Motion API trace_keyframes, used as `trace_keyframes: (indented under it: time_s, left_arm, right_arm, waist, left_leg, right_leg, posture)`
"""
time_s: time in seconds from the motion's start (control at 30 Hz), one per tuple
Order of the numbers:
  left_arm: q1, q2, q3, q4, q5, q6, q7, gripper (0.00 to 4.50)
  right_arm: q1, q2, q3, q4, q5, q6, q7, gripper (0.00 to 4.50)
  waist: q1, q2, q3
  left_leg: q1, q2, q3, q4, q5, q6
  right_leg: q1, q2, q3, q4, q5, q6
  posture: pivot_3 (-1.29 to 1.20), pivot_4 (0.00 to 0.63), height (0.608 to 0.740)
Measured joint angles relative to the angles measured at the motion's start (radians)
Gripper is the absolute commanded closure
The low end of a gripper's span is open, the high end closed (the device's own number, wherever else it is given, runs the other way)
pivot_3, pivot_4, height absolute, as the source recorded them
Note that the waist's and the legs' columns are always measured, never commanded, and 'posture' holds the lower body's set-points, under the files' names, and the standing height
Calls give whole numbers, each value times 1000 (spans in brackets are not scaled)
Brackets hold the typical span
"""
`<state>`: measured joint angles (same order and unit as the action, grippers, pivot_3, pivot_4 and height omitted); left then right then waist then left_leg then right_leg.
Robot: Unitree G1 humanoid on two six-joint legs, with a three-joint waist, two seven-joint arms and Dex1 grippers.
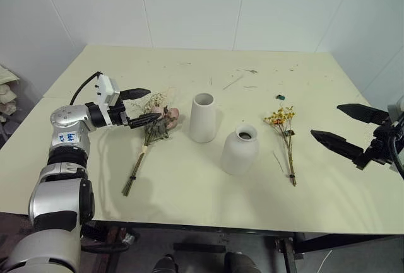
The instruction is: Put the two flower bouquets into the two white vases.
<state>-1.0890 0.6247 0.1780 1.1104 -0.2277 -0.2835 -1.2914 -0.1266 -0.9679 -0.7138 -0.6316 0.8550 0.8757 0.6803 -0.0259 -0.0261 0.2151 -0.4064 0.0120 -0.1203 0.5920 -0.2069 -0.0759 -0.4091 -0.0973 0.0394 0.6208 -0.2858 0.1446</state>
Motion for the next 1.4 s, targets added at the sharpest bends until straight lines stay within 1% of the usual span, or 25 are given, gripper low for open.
trace_keyframes:
  time_s: [0.13,0.43,0.53,0.63,0.73,0.83,1.0,1.17,1.23,1.4]
  left_arm:
    - [-6,-4,0,6,3,0,12,0]
    - [-12,-74,-10,1,3,23,26,0]
    - [-11,-74,-11,-60,3,68,54,0]
    - [7,-51,-10,-190,3,168,140,0]
    - [56,-8,-23,-323,23,314,236,0]
    - [114,55,-111,-484,116,567,330,0]
    - [199,87,-173,-698,128,841,352,0]
    - [215,112,-190,-889,122,1068,386,0]
    - [215,124,-210,-938,123,1162,406,0]
    - [215,150,-280,-982,128,1338,428,0]
  right_arm:
    - [2,14,-2,-30,32,-3,-20,14]
    - [6,27,-1,-48,79,-18,-53,14]
    - [8,24,10,-45,71,-39,-44,14]
    - [27,2,51,-12,19,-97,15,14]
    - [-7,2,96,42,-8,-137,30,14]
    - [-36,2,134,92,-45,-186,53,14]
    - [-89,15,225,130,-67,-224,74,14]
    - [-122,21,279,172,-77,-269,145,14]
    - [-141,20,282,185,-78,-276,173,14]
    - [-177,17,310,233,-101,-289,196,14]
  waist:
    - [1,0,0]
    - [2,0,0]
    - [-2,0,0]
    - [-3,0,0]
    - [-5,0,0]
    - [-3,0,0]
    - [0,0,0]
    - [-1,0,0]
    - [-1,0,0]
    - [-4,0,0]
  left_leg:
    - [0,0,0,0,0,0]
    - [0,0,0,1,0,0]
    - [0,0,0,1,0,0]
    - [0,0,0,1,0,0]
    - [2,0,2,1,0,0]
    - [2,0,1,1,0,0]
    - [1,0,1,1,0,0]
    - [0,0,2,1,0,-1]
    - [1,0,2,1,0,-1]
    - [1,0,2,1,0,-1]
  right_leg:
    - [0,0,0,0,0,0]
    - [1,0,0,0,0,0]
    - [0,0,0,0,0,0]
    - [1,0,1,0,0,0]
    - [0,0,3,1,1,1]
    - [1,1,3,1,1,1]
    - [0,1,4,0,1,1]
    - [0,1,4,0,1,1]
    - [0,1,4,0,1,1]
    - [0,1,4,0,1,1]
  posture:
    - [0,150,740]
    - [0,150,740]
    - [0,150,740]
    - [0,150,740]
    - [0,150,740]
    - [0,150,740]
    - [0,150,740]
    - [0,150,740]
    - [0,150,740]
    - [0,150,740]
